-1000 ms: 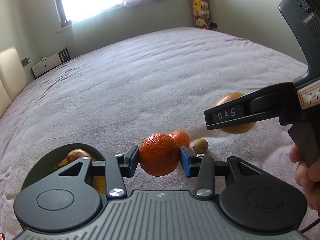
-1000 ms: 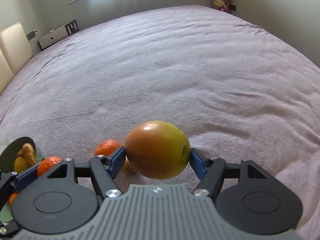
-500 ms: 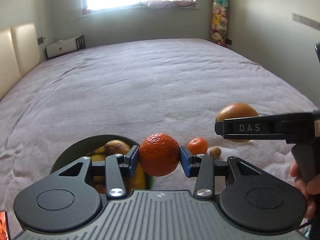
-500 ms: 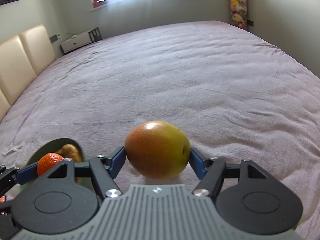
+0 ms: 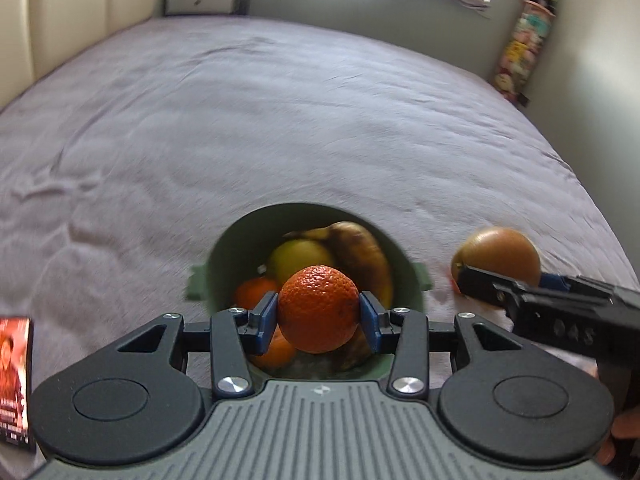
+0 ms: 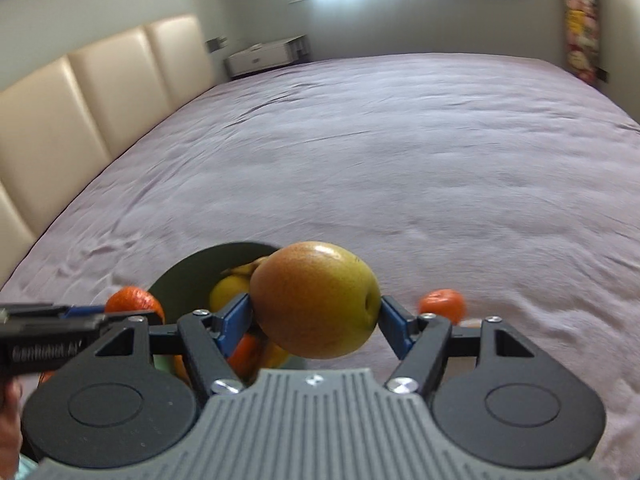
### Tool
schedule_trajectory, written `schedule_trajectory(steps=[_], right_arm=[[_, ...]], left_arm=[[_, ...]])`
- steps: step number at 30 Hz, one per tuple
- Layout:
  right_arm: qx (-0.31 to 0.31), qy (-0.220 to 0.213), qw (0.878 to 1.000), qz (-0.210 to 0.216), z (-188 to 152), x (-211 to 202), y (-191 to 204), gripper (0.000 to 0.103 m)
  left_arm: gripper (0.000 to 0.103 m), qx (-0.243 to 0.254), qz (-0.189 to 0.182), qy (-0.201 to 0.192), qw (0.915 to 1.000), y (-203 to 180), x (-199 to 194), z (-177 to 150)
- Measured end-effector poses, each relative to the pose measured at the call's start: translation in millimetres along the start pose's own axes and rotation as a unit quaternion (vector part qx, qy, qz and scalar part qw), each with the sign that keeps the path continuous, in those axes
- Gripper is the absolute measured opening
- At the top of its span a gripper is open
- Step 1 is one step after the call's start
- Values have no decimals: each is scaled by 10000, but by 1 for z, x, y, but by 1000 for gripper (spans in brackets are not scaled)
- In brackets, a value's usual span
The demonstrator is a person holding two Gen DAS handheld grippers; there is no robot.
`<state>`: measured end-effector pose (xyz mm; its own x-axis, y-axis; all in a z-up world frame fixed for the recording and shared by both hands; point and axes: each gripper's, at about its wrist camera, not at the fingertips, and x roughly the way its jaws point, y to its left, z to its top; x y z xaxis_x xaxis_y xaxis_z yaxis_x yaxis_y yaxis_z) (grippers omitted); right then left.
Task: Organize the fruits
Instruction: 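Carry the tangerine and large apple over the colander with both grippers, then open both grippers to release the tangerine and apple into the colander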
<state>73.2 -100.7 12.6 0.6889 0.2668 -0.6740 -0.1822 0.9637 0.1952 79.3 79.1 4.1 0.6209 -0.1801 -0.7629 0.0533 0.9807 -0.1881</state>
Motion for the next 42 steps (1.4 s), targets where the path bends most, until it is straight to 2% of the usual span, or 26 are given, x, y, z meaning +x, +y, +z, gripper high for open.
schedule_trajectory(steps=[7, 11, 16, 23, 31, 42], right_arm=[[-872, 458, 9939, 502, 1, 27, 38, 67], [-1183, 906, 9872, 572, -2, 46, 52, 67], [-1247, 1395, 9812, 481, -5, 71, 58, 67], [-1367, 1855, 9721, 435, -11, 95, 64, 66], [-1446, 2171, 9643, 446, -19, 109, 68, 67], [-1649, 2383, 9562, 420, -25, 114, 74, 67]], left_arm=[[49, -609, -71, 374, 9974, 35, 15, -1], [49, -756, 19, 430, 9962, 44, 22, -2], [49, -620, 22, 436, 9971, 39, 31, 1], [49, -411, 157, 641, 9970, 34, 50, 1], [49, -287, 206, 874, 9955, 31, 62, -1], [54, 143, 551, 1027, 9931, 22, 70, -2]])
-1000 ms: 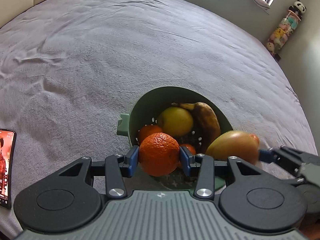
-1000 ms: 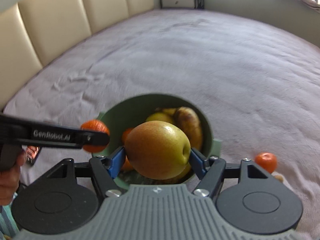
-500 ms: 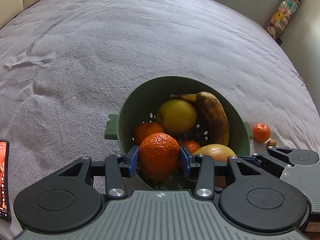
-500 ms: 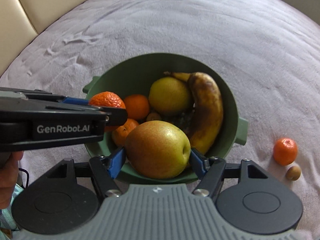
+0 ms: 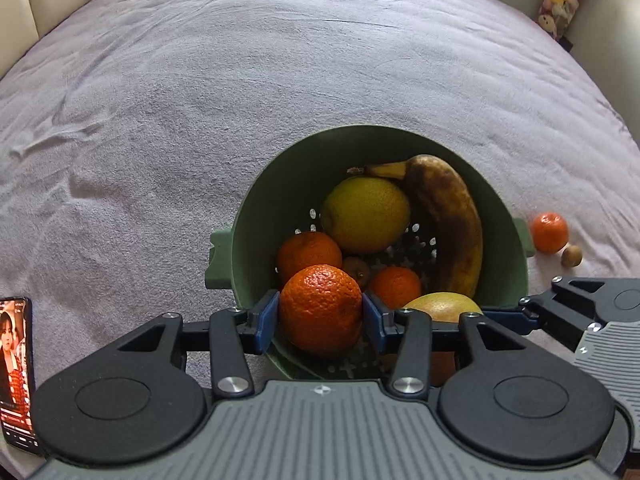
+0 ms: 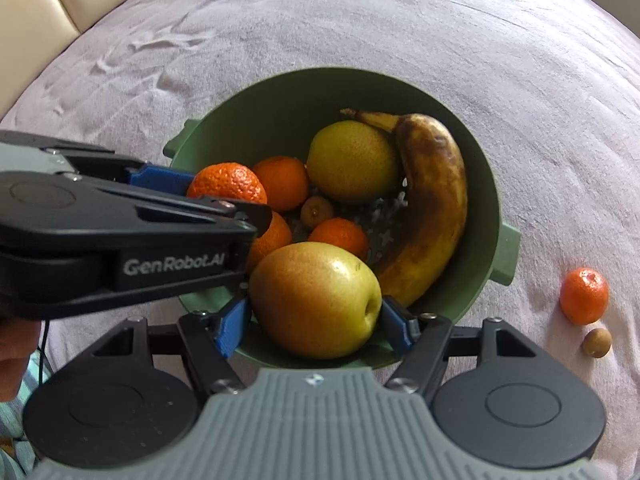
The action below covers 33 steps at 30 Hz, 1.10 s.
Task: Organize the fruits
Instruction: 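Open both grippers to release the tangerine and apple into the colander, then move both open grippers toward the last tangerine and kiwi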
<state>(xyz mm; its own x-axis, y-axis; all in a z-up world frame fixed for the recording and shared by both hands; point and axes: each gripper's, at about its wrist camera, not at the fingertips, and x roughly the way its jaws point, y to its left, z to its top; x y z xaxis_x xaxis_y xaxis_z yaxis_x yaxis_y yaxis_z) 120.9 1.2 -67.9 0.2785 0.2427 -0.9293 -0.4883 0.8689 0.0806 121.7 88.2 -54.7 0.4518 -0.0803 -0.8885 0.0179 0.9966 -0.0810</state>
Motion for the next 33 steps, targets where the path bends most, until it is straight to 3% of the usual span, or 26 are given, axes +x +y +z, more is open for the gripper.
schedule_trajectory(steps=[12, 18, 20, 33], right_arm=[[-4, 103, 9999, 25, 3, 1, 0, 67], [-93, 30, 9999, -85, 2, -6, 2, 76], [-92, 23, 9999, -99, 2, -9, 2, 76], [31, -328, 9983, -477, -7, -46, -3, 84]], left_arm=[[56, 148, -70, 78, 9998, -3, 6, -2], [60, 150, -41, 68, 9999, -5, 2, -3], [69, 145, 9, 28, 9999, -6, -1, -3], [74, 5, -40, -247, 9997, -7, -29, 1]])
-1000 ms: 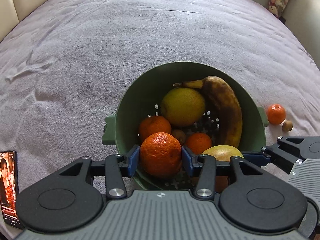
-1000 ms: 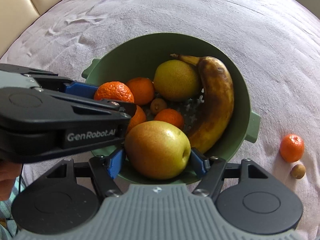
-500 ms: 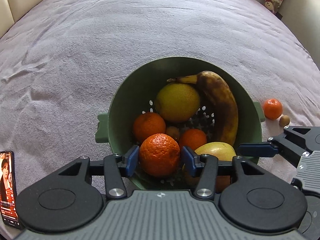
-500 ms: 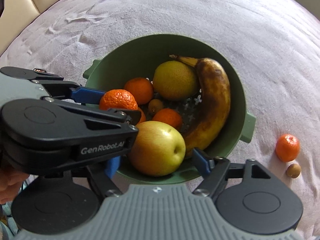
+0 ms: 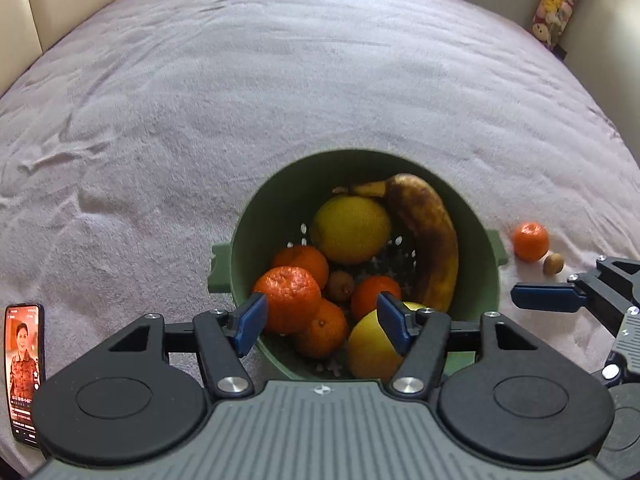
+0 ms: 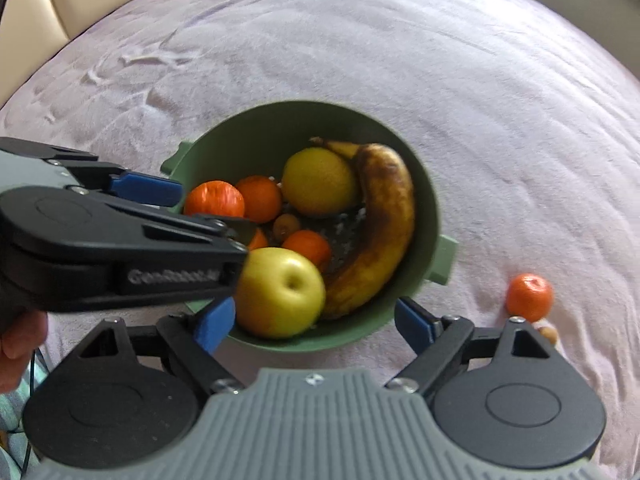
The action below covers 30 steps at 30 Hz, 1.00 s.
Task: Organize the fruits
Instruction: 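Move both open grippers toward the last tangerine and kiwi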
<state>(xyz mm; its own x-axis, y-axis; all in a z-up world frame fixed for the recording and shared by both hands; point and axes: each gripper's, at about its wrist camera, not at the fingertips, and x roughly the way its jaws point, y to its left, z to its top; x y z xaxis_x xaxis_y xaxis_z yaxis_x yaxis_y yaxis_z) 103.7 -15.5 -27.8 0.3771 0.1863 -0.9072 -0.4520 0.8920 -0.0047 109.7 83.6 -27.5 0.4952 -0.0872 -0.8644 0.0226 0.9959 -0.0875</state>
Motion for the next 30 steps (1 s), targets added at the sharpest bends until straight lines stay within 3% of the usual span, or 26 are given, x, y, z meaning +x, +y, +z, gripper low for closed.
schedule_trajectory(steps=[12, 20, 30], right_arm=[[851, -674, 9927, -527, -36, -61, -49, 84], [1745, -1164, 9735, -907, -76, -81, -92, 84], [2515, -1181, 9512, -1343, -109, -67, -136, 79]], left_arm=[[74, 313, -362, -820, 9955, -38, -39, -1], [74, 733, -726, -1044, 9892, -79, -41, -14], [74, 1336, -1034, -1272, 9774, -132, -20, -38]])
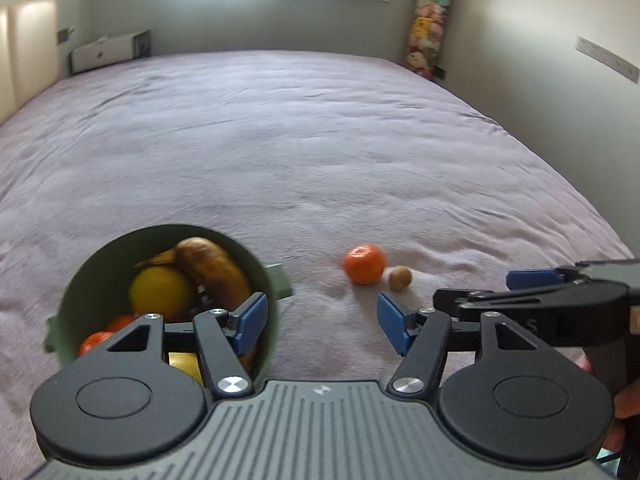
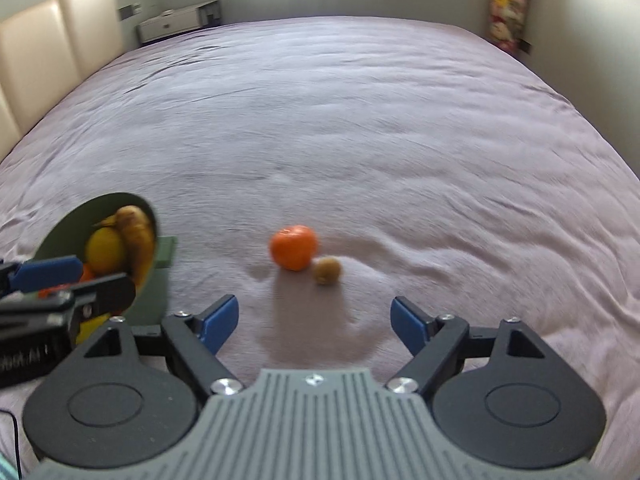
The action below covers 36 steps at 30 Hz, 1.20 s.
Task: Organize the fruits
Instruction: 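Move both open grippers toward the last tangerine and kiwi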
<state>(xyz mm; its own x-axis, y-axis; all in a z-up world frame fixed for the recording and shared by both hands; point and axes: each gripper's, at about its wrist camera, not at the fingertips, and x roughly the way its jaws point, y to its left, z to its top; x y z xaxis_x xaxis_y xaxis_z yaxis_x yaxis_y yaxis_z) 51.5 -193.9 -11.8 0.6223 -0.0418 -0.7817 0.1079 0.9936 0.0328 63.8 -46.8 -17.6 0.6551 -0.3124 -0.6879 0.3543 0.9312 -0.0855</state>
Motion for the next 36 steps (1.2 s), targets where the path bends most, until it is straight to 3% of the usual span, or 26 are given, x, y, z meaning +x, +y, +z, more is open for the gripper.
schedule_trajectory(steps=[9, 14, 21, 25, 36], right_arm=[[323, -11, 9994, -84, -7, 25, -22, 68], [350, -58, 9994, 60, -8, 40, -26, 53], [505, -127, 9980, 357, -6, 60, -33, 43], [606, -113, 9968, 518, -3, 73, -37, 35], [866, -11, 9930, 804, 8, 106, -38, 31]], left_arm=[[74, 273, 45, -266, 9993, -25, 28, -10], [72, 470, 155, -463, 9977, -34, 40, -17], [65, 562, 295, -579, 9963, -36, 56, -21], [63, 874, 374, -668, 9932, -42, 60, -23], [60, 1675, 465, -520, 9834, -61, 80, -24]])
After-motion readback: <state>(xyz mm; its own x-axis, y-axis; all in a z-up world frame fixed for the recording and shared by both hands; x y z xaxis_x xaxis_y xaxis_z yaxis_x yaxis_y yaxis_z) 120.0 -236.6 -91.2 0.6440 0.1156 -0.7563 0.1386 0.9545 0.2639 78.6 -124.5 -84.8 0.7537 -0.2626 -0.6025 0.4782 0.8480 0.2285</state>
